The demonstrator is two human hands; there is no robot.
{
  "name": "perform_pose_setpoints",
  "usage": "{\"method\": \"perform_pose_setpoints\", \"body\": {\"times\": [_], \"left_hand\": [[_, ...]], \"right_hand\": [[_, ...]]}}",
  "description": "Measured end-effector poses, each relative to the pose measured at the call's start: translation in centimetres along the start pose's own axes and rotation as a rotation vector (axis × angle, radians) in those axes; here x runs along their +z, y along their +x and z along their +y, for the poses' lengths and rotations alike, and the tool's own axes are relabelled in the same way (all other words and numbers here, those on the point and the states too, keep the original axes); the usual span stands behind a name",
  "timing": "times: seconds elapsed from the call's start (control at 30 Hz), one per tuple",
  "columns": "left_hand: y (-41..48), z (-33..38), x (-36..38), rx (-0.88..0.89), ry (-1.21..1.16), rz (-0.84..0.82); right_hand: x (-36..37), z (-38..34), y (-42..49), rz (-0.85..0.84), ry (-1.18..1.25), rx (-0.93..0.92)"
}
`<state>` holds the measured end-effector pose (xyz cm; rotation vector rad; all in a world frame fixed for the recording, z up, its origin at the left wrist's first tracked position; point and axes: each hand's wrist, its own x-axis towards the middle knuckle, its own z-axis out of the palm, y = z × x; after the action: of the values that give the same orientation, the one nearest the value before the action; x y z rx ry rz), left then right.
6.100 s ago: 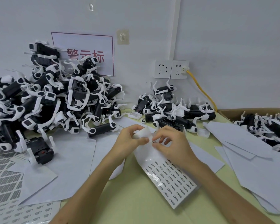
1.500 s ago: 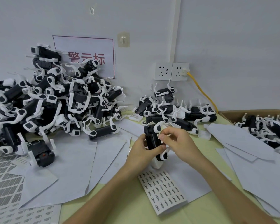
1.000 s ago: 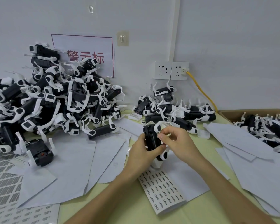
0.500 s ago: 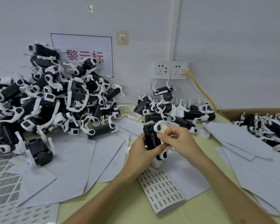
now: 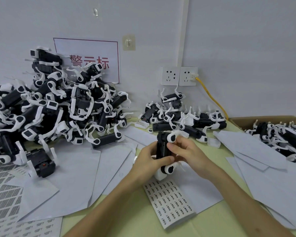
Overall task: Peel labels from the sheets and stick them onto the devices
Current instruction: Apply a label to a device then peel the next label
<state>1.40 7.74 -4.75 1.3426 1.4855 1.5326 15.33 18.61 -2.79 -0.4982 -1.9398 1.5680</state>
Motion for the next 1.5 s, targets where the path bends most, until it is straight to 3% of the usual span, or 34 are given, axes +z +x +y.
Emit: {"method": "perform_pose_setpoints", "body": {"times": [0.4,1.33,1.5], "left_hand": [[-0.5,1.1,-0.6,0.02,-0.041,-0.12],[-0.6,1.8,-0.2,-0.189,-0.119,-0.037],[-0.5,2.0,-0.1,-0.27,-0.234,-0.008]], "right_hand": [[-0.1,-0.1,-0.3,-0.039,0.024,-0.1],[0.1,-0.3,-0.2,-0.015,-0.044,-0.084],[0.2,-0.2,0.0,0.025,-0.061,-0.09]]}}
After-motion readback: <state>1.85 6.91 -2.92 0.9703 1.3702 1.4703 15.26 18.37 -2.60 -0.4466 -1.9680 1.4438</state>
